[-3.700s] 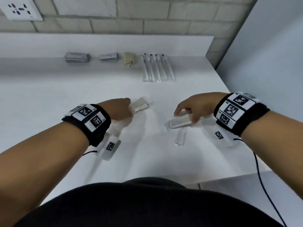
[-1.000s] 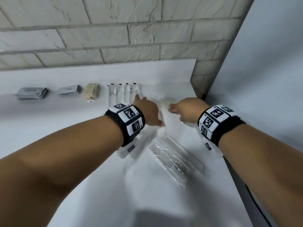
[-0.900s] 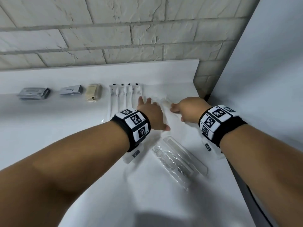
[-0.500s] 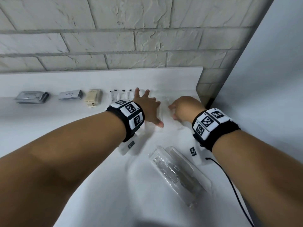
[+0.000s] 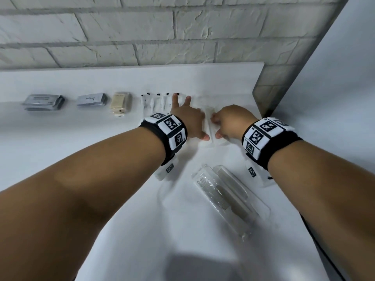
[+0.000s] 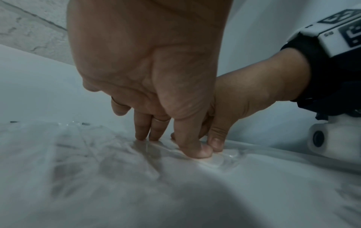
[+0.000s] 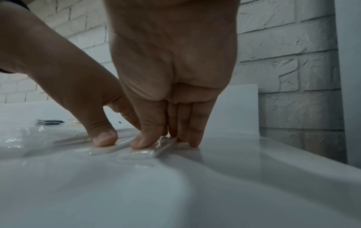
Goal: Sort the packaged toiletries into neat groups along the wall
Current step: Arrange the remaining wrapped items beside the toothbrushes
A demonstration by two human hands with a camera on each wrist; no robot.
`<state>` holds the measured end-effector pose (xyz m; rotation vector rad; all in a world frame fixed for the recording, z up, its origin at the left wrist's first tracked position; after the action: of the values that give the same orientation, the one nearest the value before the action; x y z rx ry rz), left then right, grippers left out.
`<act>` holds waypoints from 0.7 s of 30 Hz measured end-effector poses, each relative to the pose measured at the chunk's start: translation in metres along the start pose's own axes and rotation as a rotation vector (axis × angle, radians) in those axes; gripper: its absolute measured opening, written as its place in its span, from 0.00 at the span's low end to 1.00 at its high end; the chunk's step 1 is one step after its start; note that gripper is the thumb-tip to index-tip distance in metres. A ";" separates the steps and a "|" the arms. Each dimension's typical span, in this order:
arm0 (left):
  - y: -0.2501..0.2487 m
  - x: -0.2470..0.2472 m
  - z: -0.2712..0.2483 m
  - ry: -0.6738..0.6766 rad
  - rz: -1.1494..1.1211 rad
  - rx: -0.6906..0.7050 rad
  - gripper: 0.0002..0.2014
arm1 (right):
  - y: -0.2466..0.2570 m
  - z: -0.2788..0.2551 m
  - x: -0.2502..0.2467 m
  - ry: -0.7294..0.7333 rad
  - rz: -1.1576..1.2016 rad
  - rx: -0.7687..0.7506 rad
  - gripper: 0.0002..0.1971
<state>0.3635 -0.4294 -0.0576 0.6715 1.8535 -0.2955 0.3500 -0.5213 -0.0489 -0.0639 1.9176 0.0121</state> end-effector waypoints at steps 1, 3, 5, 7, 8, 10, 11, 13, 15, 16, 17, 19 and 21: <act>0.000 0.001 0.000 -0.002 -0.011 -0.001 0.44 | -0.001 0.001 0.000 -0.002 0.018 0.009 0.30; 0.000 0.002 0.001 -0.006 -0.029 0.006 0.44 | -0.002 0.002 -0.003 0.004 0.026 0.018 0.28; 0.002 0.002 0.002 -0.005 -0.028 0.015 0.44 | -0.004 0.002 -0.004 0.019 0.007 0.012 0.26; 0.003 0.001 0.004 -0.005 -0.029 0.031 0.43 | -0.006 0.001 -0.003 0.018 -0.017 0.002 0.27; 0.003 -0.001 0.005 -0.009 -0.038 0.046 0.42 | -0.006 0.001 -0.002 0.014 -0.020 0.003 0.27; -0.001 -0.005 0.006 -0.035 -0.071 0.082 0.37 | -0.007 0.001 0.000 0.004 -0.021 0.006 0.26; -0.003 -0.007 0.007 -0.051 -0.089 0.095 0.35 | -0.007 0.001 0.001 0.008 -0.020 0.005 0.26; -0.007 -0.010 0.009 -0.068 -0.117 0.108 0.33 | -0.007 0.002 0.002 0.028 -0.021 0.005 0.25; -0.008 -0.010 0.010 -0.060 -0.133 0.108 0.32 | -0.008 0.003 0.003 0.043 -0.022 0.008 0.27; -0.009 -0.010 0.011 -0.056 -0.135 0.105 0.31 | -0.007 0.004 0.003 0.046 -0.024 0.007 0.28; -0.008 -0.010 0.011 -0.054 -0.135 0.103 0.31 | -0.007 0.004 0.003 0.048 -0.030 0.005 0.29; -0.008 -0.010 0.010 -0.056 -0.132 0.101 0.31 | -0.007 0.005 0.004 0.064 -0.042 0.011 0.31; -0.008 -0.010 0.010 -0.061 -0.132 0.100 0.31 | -0.007 0.006 0.004 0.067 -0.045 0.004 0.32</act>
<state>0.3693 -0.4436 -0.0534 0.6022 1.8370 -0.4921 0.3546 -0.5279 -0.0544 -0.1060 1.9829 -0.0250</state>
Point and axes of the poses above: each hand's wrist, its own z-axis towards the middle knuckle, its own x-axis out of the palm, y = z × x, the point moved 9 cm from there along z, towards the middle knuckle, and after that the axes turned 6 degrees about x, right-handed, at the moved point
